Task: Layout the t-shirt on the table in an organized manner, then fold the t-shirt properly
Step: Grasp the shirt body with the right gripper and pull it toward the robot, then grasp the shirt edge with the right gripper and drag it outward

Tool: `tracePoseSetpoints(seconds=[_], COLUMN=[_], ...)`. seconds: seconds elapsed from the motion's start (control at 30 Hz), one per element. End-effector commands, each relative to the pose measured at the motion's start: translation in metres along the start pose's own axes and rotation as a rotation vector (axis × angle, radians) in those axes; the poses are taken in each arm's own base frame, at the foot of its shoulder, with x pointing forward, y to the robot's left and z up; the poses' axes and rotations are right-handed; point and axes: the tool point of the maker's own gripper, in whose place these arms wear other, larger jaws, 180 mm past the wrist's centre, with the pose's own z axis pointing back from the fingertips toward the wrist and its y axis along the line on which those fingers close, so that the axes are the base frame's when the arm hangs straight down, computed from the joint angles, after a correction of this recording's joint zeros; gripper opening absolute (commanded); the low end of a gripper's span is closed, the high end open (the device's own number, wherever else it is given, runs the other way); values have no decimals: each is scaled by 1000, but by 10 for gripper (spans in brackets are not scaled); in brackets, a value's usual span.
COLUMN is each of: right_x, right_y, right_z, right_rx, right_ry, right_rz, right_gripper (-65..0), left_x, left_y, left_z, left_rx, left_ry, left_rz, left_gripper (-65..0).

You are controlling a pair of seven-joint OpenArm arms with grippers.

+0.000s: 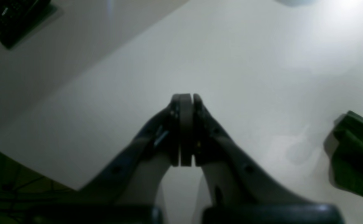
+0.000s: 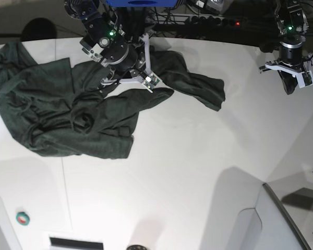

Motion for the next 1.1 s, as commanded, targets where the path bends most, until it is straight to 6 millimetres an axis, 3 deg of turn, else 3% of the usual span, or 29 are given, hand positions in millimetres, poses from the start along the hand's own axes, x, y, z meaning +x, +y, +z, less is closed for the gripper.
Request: tracePoseSetpoints(seconds=[0.0, 0.03, 0.07, 0.17, 0.23, 0.3, 0.4, 0.57, 0.8, 0.9, 1.0, 1.03, 1.07], right_x=[12, 19, 24, 30, 22, 7, -16, -32, -49, -54, -58, -58, -57], right_y=[-4, -11, -30, -110, -164, -204, -236, -243, -231, -226, -220, -219, -217], right_z=[4, 8, 14, 35, 42, 40, 27, 15, -11, -16, -15, -13, -9], right_rx=[-14, -34, -79, -275, -385, -448, -470, -456, -398, -383, -380, -385, -389], right_ry=[-46, -69, -90, -135, -128, -92, -19, 35, 66, 83, 85, 80, 70], right_rz=[-13, -12, -25, -164, -257, -324, -375, -398, -410, -411, -416, -414, -407], right_gripper=[-626, -597, -555, -393, -282, -240, -240, -239, -254, -381, -608, -650, -650], left_x=[13, 13, 13, 10, 10, 9, 6, 6, 6, 6, 6, 6, 6], left_y=[4, 4, 4, 5, 5, 6, 6, 6, 6, 6, 6, 6, 6], left_z=[0, 0, 0, 2, 2, 2, 5, 4, 5, 5, 5, 5, 4], left_rx=[6, 6, 6, 6, 6, 8, 6, 6, 6, 6, 6, 6, 6], left_ry=[-45, -45, -45, -38, -37, -36, -25, -27, -25, -25, -25, -25, -27], left_rz=[-9, -9, -9, -12, -12, -13, -17, -16, -17, -17, -17, -17, -16], left_gripper=[-650, -650, -650, -650, -650, -650, -650, -650, -650, -650, -650, -650, -650])
